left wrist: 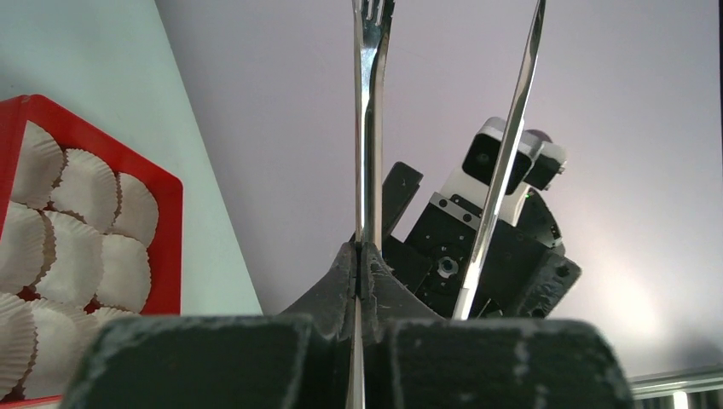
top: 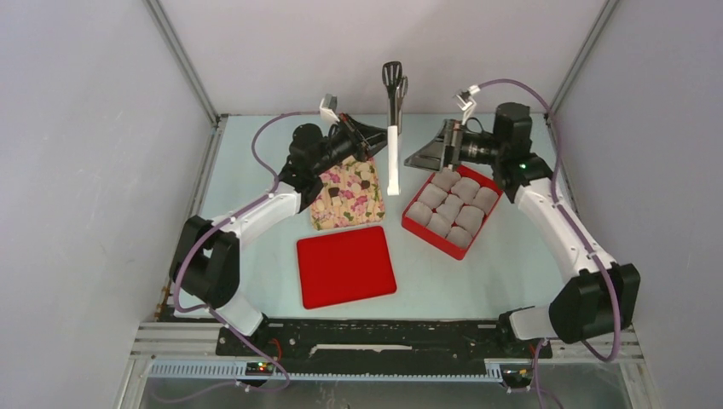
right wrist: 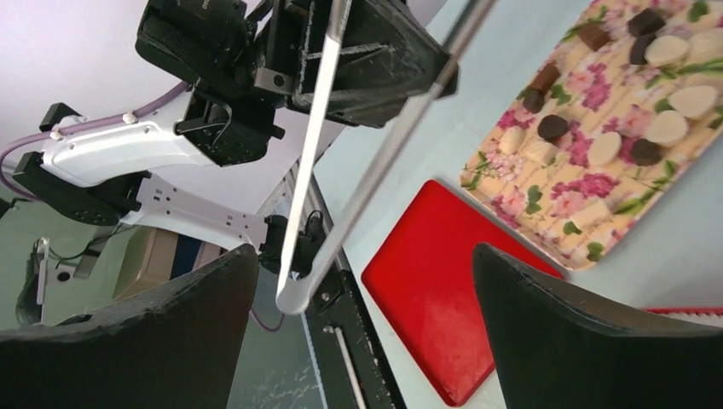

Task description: Pack the chocolate

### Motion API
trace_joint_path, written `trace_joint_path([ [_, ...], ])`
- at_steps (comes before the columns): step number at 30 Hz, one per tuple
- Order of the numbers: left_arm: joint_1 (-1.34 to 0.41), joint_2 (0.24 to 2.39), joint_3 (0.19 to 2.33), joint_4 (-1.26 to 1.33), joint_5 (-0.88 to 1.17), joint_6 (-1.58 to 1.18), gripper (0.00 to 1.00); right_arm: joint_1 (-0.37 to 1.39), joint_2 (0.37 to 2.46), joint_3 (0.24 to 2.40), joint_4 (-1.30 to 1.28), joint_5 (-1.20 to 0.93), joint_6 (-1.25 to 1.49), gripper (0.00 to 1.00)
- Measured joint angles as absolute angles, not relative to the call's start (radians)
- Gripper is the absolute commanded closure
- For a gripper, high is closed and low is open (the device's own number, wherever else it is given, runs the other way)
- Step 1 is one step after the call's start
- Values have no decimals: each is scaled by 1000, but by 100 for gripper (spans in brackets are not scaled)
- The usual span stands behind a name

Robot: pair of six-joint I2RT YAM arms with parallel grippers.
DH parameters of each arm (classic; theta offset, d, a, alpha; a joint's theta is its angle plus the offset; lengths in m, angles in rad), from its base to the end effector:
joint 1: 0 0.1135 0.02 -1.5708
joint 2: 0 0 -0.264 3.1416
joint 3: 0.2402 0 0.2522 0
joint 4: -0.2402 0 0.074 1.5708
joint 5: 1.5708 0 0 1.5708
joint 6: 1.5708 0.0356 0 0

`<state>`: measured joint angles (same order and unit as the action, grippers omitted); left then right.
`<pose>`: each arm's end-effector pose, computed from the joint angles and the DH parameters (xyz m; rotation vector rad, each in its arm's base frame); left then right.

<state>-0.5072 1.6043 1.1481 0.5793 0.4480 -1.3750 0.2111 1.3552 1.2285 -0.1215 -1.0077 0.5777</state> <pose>0.3251 -0.1983 0.3363 -0.3180 1.7312 -1.7872 0.2912 0.0932 0.3771 -0.4288 1.9001 1.4464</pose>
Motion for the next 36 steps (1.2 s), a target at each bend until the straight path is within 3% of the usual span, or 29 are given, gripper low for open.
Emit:
trace_joint_path([
  [6,-507,1612,1148,573,448,-1354,100,316,1439,1290,-126,-991,554,8],
  [22,-508,1632,1148,572,445,-1359,100,373,1470,1290,-186,-949,462,45],
  [26,-508,1634,1148,573,430,-1361,83,364,1470,1291,-197,-954,449,61],
  [31,-508,1634,1148,596,414,-1359,47,319,1470,1291,-225,-959,436,80],
  [36,-501,1629,1139,560,403,-1317,33,288,1463,1291,-235,-987,408,84],
])
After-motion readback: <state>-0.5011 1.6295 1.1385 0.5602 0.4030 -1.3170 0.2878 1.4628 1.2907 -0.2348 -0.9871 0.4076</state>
